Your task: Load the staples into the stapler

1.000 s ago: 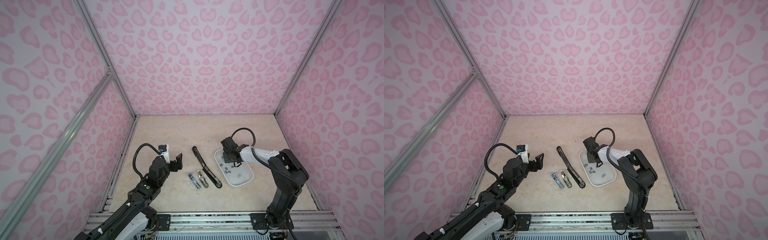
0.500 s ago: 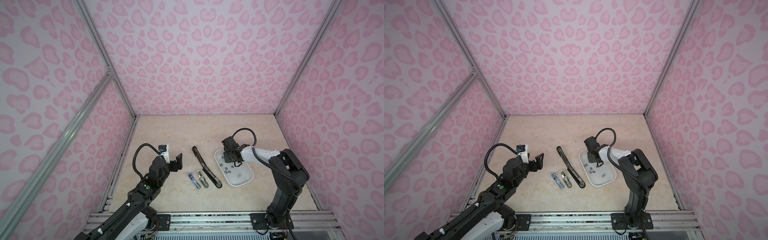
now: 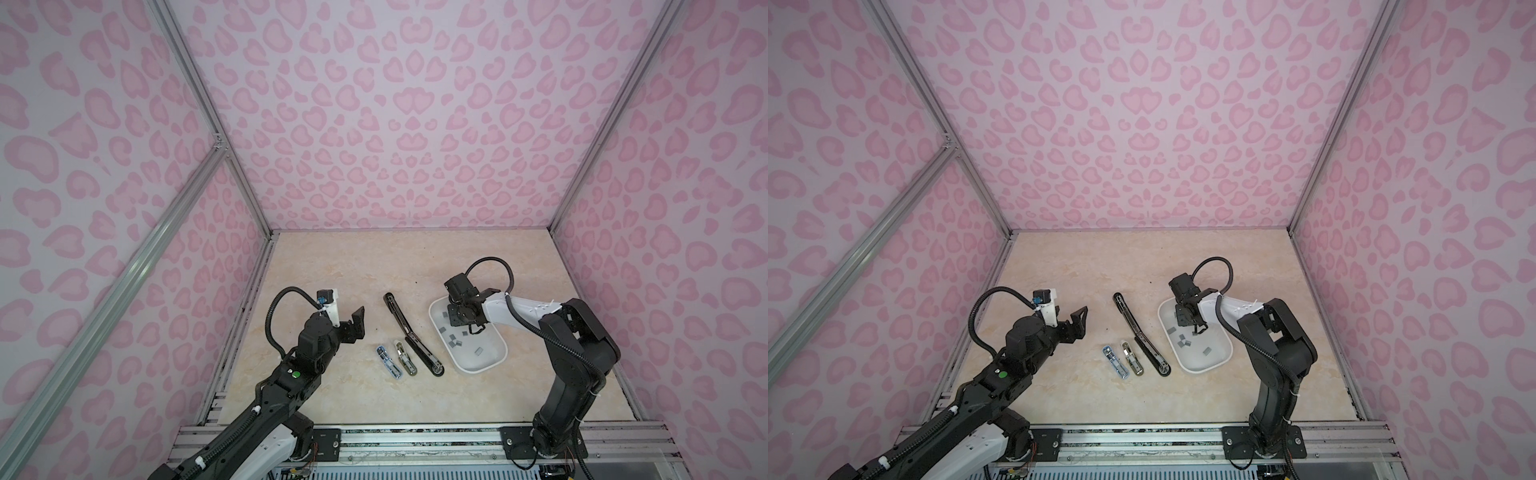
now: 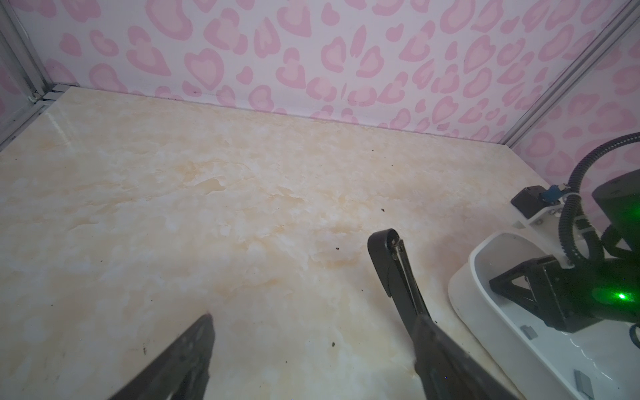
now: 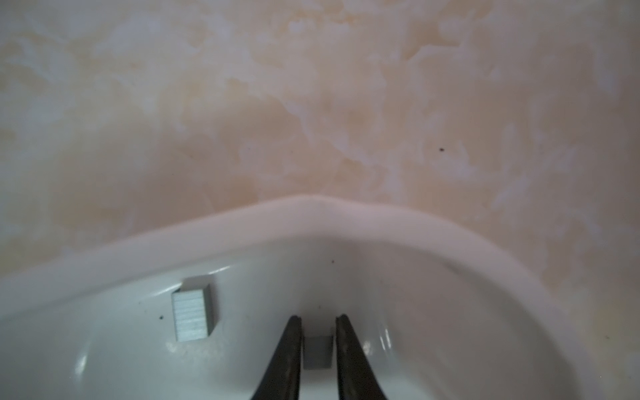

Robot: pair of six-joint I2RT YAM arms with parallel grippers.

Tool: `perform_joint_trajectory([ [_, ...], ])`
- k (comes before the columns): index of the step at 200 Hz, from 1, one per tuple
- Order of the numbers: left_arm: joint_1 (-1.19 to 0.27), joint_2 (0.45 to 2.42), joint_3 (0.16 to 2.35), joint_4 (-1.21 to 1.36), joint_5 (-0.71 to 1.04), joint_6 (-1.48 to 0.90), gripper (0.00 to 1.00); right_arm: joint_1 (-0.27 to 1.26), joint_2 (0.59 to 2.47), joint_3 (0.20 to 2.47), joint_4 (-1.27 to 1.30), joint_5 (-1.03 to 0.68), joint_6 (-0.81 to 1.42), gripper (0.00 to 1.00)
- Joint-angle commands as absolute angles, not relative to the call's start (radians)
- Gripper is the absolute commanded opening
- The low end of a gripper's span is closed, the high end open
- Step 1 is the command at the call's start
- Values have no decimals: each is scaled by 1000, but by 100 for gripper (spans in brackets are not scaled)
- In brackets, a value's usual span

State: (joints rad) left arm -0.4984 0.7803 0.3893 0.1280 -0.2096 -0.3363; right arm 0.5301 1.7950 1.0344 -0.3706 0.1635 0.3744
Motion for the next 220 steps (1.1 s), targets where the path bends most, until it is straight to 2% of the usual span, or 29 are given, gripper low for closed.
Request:
perform_joint_trajectory([
  [1, -497, 774, 398, 149, -216, -330, 90, 531, 1793, 1025, -396, 152, 383, 21],
  [122, -497, 776, 397, 152, -212, -333, 90, 532, 1771, 1021, -390, 148, 369, 14],
  [180, -498, 781, 398, 155, -201, -332, 90, 584, 1538, 947, -362, 147, 337, 13],
  [220, -497, 785, 400, 154, -204, -330, 90, 768, 1371, 897, -311, 100, 290, 13],
])
